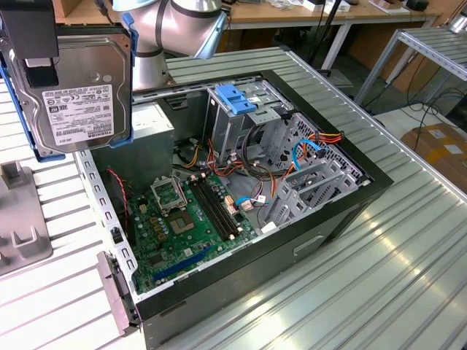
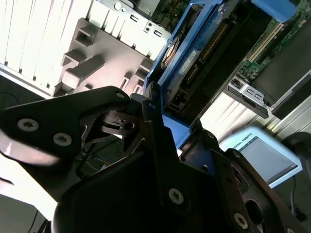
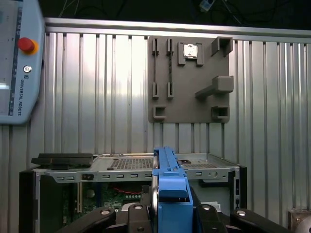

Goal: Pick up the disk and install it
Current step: 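Pick up the disk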

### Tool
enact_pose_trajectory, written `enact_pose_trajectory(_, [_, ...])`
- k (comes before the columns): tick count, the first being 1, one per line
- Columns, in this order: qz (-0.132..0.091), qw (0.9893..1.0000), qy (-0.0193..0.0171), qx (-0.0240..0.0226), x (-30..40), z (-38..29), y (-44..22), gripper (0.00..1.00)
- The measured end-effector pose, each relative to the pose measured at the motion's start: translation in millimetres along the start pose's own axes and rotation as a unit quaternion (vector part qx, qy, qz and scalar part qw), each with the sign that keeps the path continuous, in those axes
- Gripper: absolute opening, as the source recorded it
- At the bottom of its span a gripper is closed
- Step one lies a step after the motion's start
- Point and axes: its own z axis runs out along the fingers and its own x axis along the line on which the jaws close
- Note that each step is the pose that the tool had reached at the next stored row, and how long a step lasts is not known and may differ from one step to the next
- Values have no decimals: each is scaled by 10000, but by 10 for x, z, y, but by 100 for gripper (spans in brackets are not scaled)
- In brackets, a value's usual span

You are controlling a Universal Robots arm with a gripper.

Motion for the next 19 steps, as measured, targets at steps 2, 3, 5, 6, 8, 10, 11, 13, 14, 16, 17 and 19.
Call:
enact_pose_trajectory(2, [0,10000,0,0,19,-1,0,37])
enact_pose_trajectory(3, [0,10000,0,0,25,-1,0,37])
enact_pose_trajectory(5, [0,10000,0,0,45,-3,0,37])
enact_pose_trajectory(6, [0,10000,0,0,52,-4,0,37])
enact_pose_trajectory(8, [0,10000,0,0,65,-4,0,37])
enact_pose_trajectory(10, [0,10000,0,0,76,-5,0,37])
enact_pose_trajectory(11, [0,10000,0,0,82,-6,0,37])
enact_pose_trajectory(13, [0,10000,0,0,93,-6,-1,37])
enact_pose_trajectory(14, [0,10000,0,0,99,-7,-1,37])
enact_pose_trajectory(16, [0,10000,0,0,112,-7,0,37])
enact_pose_trajectory(17, [0,10000,0,0,117,-8,-1,37])
enact_pose_trajectory(19, [0,10000,0,0,135,-9,-1,37])
